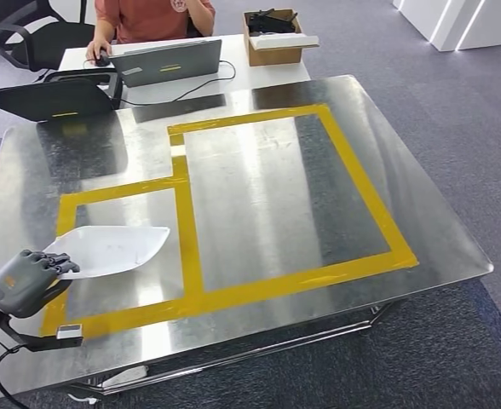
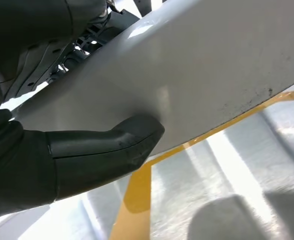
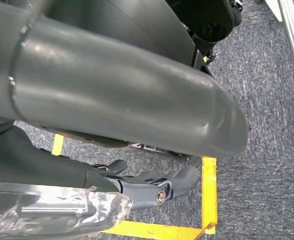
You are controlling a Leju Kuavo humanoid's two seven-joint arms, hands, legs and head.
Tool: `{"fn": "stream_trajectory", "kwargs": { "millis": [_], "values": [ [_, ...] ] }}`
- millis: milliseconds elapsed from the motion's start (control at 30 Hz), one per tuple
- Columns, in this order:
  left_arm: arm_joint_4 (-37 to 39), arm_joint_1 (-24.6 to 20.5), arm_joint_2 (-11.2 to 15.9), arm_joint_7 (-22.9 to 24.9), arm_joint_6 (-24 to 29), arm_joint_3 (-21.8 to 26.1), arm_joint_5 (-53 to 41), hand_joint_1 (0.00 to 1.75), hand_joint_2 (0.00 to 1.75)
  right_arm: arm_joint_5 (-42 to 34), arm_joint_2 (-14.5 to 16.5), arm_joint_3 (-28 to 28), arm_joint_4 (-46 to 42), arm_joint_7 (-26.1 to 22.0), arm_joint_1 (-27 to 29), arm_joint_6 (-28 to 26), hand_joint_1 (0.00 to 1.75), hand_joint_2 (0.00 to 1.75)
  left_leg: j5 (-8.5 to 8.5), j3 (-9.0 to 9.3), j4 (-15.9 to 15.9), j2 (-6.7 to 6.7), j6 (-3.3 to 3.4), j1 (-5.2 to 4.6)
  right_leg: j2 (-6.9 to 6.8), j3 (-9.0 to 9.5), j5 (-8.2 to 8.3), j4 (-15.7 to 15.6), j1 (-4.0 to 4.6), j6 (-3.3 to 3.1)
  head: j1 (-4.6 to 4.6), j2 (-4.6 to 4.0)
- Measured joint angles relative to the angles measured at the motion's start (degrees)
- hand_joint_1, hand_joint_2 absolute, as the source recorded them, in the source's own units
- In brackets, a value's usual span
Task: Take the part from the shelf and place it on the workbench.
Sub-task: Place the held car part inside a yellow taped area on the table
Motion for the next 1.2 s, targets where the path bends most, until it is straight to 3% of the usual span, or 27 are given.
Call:
{"fn": "stream_trajectory", "kwargs": {
  "millis": [233, 667, 933, 1067, 1200],
  "values": [
    [-1.6, 1.4, -1.3, -2.9, 0.2, -0.7, 0.7, 1.75, 1.75, 0.0, 0.0, 0.0, -0.1, 0.2, 0.1, 0.1, 0.0, 0.0, 0.03, 0.0, 0.0, 0.0, -0.01, 0.0, 0.0, 0.15, 0.03, 0.0, 0.0, 0.01, 0.0, 0.0],
    [-2.2, 1.3, -2.1, -1.5, 0.5, -3.8, -0.5, 1.75, 1.75, 0.1, 0.0, 0.1, -0.4, 0.2, 0.1, 0.3, 0.0, 0.0, 0.02, 0.0, 0.0, 0.0, -0.01, 0.0, 0.01, 0.01, 0.03, 0.0, 0.0, 0.01, 0.0, 0.0],
    [0.1, -3.4, -5.6, -0.7, 0.9, -8.4, -4.1, 1.75, 1.75, 0.5, 0.6, 0.6, -0.5, 2.4, -0.6, 0.1, 0.0, 0.0, 0.05, -0.03, 0.0, -0.02, -0.01, 0.0, -0.02, 0.06, 0.09, 0.0, -0.01, 0.05, 0.0, 0.0],
    [1.9, -5.1, -6.8, -0.3, 1.5, -10.5, -4.8, 0.0, 1.75, 0.6, 0.8, 0.7, -0.5, 2.7, -0.8, 0.1, 0.0, 0.0, 0.1, -0.03, 0.0, 0.01, 0.01, 0.0, 0.03, 0.15, 0.15, 0.0, -0.01, 0.06, 0.0, 0.0],
    [2.9, -5.9, -7.2, 0.1, 2.2, -11.8, -4.9, 0.0, 1.75, 0.6, 0.8, 1.0, -0.5, 2.8, -0.8, 0.2, 0.0, 0.0, 0.09, -0.04, 0.0, 0.01, 0.01, 0.0, 0.02, 0.14, 0.14, 0.0, 0.0, 0.06, -0.01, 0.0]
  ]
}}
